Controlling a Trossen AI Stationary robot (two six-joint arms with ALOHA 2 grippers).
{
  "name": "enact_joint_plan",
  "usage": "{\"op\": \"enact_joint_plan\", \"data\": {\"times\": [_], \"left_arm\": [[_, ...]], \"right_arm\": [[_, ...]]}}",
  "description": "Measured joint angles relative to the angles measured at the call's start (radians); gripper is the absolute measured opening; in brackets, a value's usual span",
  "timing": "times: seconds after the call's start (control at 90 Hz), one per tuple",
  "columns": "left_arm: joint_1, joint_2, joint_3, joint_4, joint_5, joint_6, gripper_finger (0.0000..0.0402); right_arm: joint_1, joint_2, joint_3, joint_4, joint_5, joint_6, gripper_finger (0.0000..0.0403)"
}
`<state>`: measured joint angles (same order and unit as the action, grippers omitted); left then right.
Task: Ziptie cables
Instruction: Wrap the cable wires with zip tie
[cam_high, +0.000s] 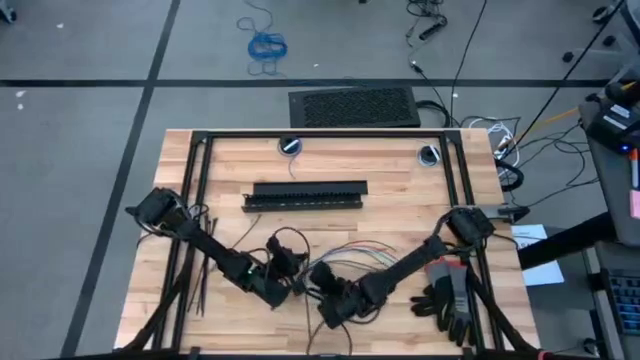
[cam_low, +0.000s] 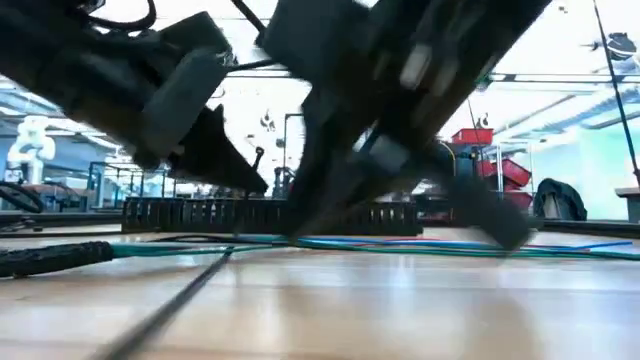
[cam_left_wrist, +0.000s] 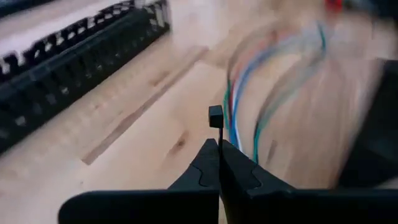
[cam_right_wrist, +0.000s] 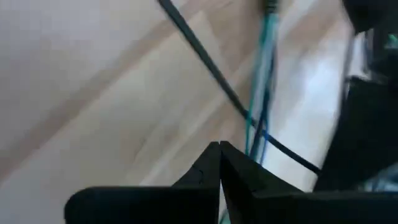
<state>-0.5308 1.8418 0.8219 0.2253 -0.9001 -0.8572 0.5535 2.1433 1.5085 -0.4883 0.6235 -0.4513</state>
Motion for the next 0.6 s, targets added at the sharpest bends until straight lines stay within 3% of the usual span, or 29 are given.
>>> {"op": "enact_joint_plan", "data": {"times": [0.133,0.222,0.433,0.6], "left_arm": [[0.040,0.030,0.000,0.086,-0.007,-0.082,0.0000],[0.067,0.075,0.013,0.158,-0.006,-0.123,0.0000],[0.091,0.237,0.143,0.196,0.012,-0.190,0.0000],[0.078,0.314,0.258,0.195,0.084,-0.054,0.0000]], "right_arm": [[0.020,-0.069,-0.010,-0.218,0.017,0.205,0.0000],[0.032,-0.122,-0.067,-0.272,0.036,0.317,0.0000],[0.127,-0.235,-0.296,-0.143,0.009,0.552,0.0000],[0.236,-0.304,-0.440,0.016,0.001,0.721,0.0000]]}}
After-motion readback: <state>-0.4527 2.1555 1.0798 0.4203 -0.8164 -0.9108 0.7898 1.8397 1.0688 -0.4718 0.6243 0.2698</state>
